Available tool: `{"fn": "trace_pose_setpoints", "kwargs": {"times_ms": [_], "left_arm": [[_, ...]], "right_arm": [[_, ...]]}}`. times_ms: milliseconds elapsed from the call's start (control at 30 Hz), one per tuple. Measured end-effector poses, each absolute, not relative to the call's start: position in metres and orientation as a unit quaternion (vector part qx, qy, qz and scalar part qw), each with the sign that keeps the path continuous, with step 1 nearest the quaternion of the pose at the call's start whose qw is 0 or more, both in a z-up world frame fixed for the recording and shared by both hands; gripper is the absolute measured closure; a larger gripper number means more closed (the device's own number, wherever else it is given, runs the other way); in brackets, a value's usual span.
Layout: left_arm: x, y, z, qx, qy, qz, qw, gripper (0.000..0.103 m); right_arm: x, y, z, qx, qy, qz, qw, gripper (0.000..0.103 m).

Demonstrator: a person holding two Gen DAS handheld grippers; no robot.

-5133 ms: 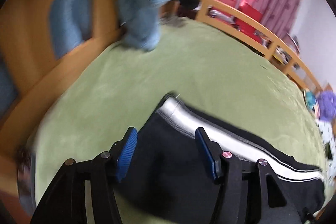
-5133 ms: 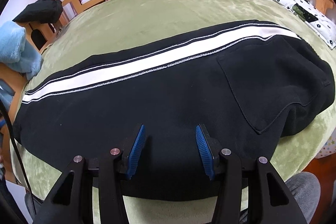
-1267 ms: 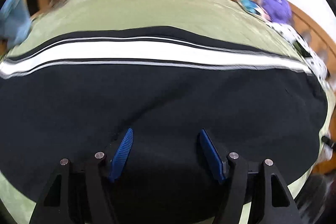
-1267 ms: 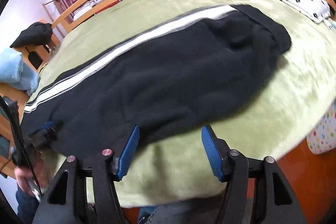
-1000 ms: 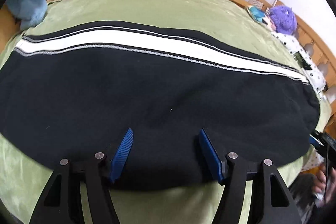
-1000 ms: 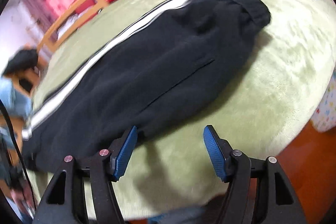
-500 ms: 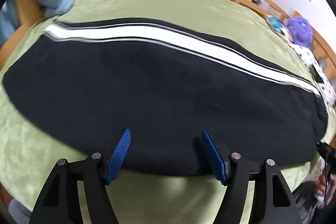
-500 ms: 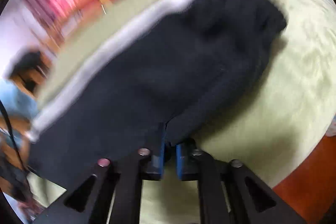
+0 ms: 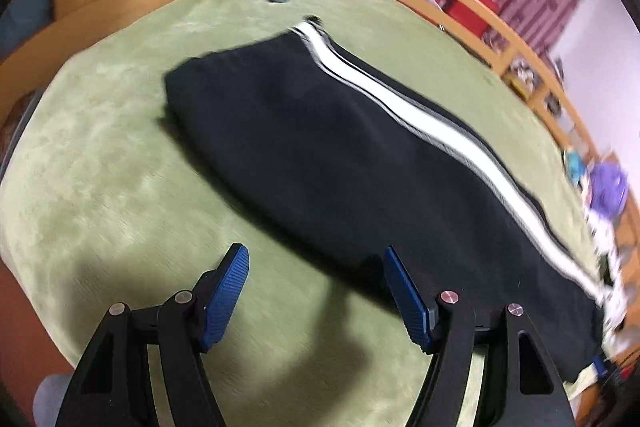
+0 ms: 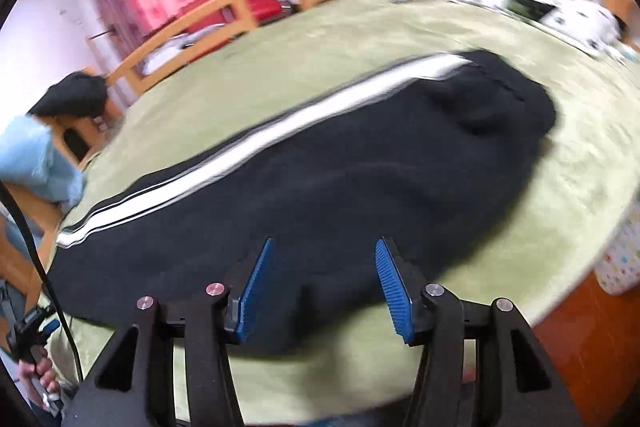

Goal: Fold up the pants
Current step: 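Grasp the leg end of the sweatpants with the left tool and lift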

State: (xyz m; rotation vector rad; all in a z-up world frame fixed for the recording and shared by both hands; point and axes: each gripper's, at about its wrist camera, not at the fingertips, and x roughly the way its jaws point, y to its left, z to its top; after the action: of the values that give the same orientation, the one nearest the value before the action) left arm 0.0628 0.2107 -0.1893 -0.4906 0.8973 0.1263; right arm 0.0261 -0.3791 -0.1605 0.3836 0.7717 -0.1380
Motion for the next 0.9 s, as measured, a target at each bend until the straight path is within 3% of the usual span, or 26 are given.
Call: {"fn": "trace_pose_setpoints", "kwargs": {"times_ms": [167,567,667,733,800,900], "left_arm": [[0.082,0.25,-0.196,-0.278,0.412,0.07,0.865,0.035],[0.122,0.286,-0.219,-0.325,0.409,0.069,0.85,0.037],[0.131,0.291,-0.223,-0.337,0.403,0.066,0.848,0.037],[0.135,0.297,-0.226,-0.352,0.397,0.069,0.845,0.044],[0.136,0.303,-0.227,-0.361,0.392,0.074,0.843,0.064],[0.135,0.312,-0.227,-0.389,0.386,0.065,0.834,0.086]], "right_arm": [[0.062,-0.333,-0.199,0.125,0.468,-0.061,0.873,0.047],[0.066,-0.338,-0.19,0.18,0.458,-0.088,0.866,0.046],[0.065,-0.33,-0.189,0.191,0.453,-0.086,0.867,0.037],[0.067,-0.325,-0.191,0.181,0.451,-0.092,0.869,0.036],[0.068,-0.32,-0.188,0.169,0.449,-0.095,0.872,0.036],[0.068,-0.32,-0.182,0.167,0.444,-0.091,0.876,0.036]]}}
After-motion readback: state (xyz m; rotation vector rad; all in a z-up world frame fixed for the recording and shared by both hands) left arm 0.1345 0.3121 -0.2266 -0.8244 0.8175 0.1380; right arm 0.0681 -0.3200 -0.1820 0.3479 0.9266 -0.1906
